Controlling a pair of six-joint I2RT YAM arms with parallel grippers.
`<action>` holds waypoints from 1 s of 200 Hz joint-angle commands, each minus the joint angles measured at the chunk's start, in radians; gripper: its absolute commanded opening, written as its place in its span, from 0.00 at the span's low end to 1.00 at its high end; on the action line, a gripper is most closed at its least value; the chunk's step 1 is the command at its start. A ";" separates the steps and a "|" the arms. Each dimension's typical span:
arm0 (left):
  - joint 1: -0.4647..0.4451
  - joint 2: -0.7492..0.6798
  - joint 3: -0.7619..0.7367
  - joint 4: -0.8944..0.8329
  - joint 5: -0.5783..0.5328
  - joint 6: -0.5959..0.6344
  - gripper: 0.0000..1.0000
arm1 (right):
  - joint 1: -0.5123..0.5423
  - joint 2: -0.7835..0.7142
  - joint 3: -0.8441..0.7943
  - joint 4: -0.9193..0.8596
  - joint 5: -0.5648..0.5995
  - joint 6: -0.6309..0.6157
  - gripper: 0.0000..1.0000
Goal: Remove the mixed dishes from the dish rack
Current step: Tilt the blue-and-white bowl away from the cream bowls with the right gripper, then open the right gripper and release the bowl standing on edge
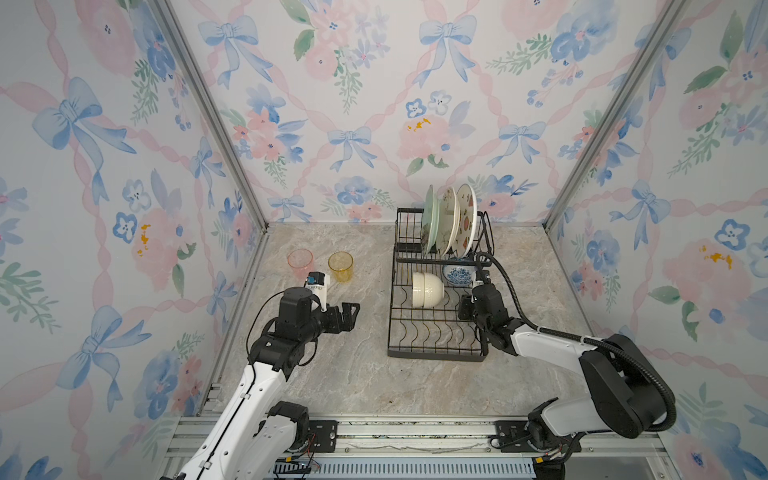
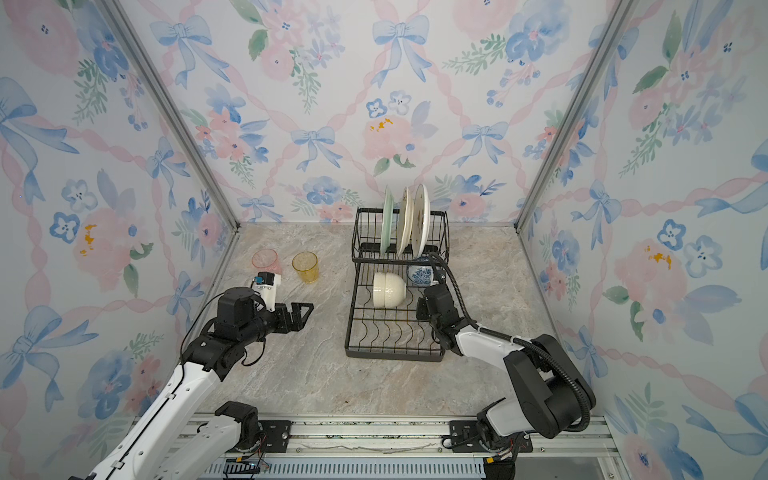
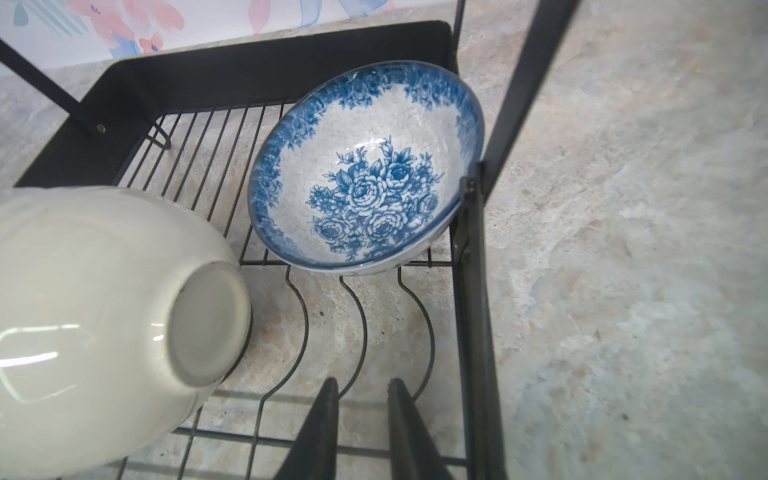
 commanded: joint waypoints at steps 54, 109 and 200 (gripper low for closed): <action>0.005 -0.007 -0.011 0.020 0.021 -0.004 0.98 | 0.021 -0.124 -0.006 -0.038 0.016 0.040 0.52; -0.001 -0.015 -0.010 0.021 0.028 0.000 0.98 | 0.016 -0.165 -0.018 -0.024 -0.029 0.082 0.74; -0.009 -0.019 -0.011 0.020 0.028 0.002 0.98 | 0.004 -0.155 -0.037 0.074 -0.104 0.168 0.62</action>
